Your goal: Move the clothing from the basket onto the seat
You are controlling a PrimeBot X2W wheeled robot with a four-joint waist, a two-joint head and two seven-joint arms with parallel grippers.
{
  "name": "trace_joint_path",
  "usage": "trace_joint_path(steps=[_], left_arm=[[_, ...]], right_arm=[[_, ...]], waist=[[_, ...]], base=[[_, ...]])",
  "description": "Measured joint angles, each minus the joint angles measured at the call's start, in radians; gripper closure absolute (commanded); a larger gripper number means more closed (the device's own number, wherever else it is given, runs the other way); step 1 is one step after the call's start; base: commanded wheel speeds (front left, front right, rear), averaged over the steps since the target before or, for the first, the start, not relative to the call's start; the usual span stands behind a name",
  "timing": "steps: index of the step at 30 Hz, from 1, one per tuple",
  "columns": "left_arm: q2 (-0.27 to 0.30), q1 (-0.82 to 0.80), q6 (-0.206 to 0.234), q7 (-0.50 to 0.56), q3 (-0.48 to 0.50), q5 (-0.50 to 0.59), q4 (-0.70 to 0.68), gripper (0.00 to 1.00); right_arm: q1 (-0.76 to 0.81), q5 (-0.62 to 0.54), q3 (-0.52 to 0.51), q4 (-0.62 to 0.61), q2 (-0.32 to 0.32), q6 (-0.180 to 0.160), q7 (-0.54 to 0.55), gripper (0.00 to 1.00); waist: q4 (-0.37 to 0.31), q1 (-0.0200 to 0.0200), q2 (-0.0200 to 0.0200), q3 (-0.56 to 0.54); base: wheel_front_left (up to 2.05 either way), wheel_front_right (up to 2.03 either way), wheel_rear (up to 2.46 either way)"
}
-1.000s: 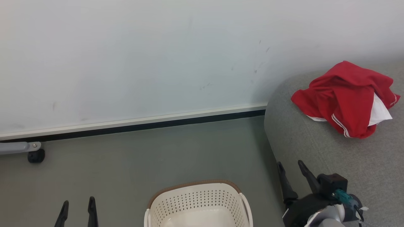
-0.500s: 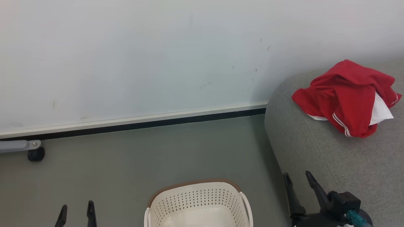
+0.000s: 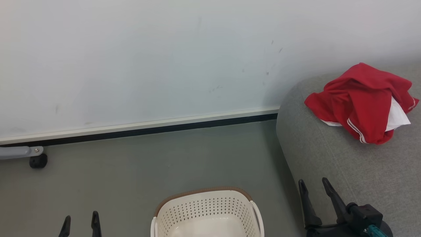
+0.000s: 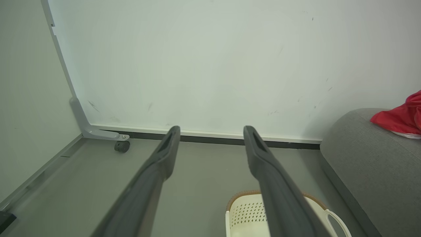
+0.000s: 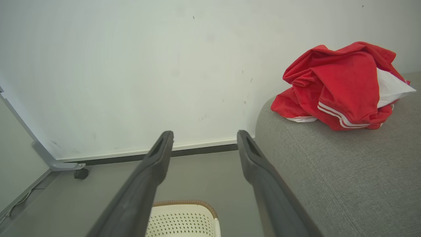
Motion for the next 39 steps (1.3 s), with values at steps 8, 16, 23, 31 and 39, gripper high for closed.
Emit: trace_joint_path(steps=[8,16,23,31,39], left_arm=[[-0.001,0.0,0.003,0.0,0.005,0.019,-0.006,0.0],[-0.003,0.0,0.003,0.001,0.012,0.028,-0.002,1.0],[-0.037,0.001,0.002,0.006,-0.002,0.023,0.057,1.0],[-0.042,-0.003,-0.016,0.038,0.01,-0.063,0.07,1.0],[-0.049,-0.017,-0.034,0.065,0.027,-0.162,0.082,1.0]], right_arm=[[0.012,-0.016,-0.021,-0.027,0.001,0.0,0.0,0.0],[0.02,-0.034,-0.034,-0.037,0.008,0.0,0.002,1.0],[0.062,-0.029,-0.025,0.024,0.026,0.002,0.007,1.0],[0.059,0.059,-0.067,0.026,0.035,0.019,0.036,1.0],[0.056,0.153,-0.104,0.031,0.045,0.037,0.065,1.0]], waist=[[0.006,0.0,0.0,0.002],[0.009,0.0001,0.0,0.006],[0.009,0.0001,0.0,0.006],[0.014,0.0001,0.0,0.009],[0.018,0.0001,0.0,0.012]], base=[[0.0,0.0,0.0],[0.0,0.0,0.0],[0.0,0.0,0.0],[0.0,0.0,0.0],[0.0,0.0,0.0]])
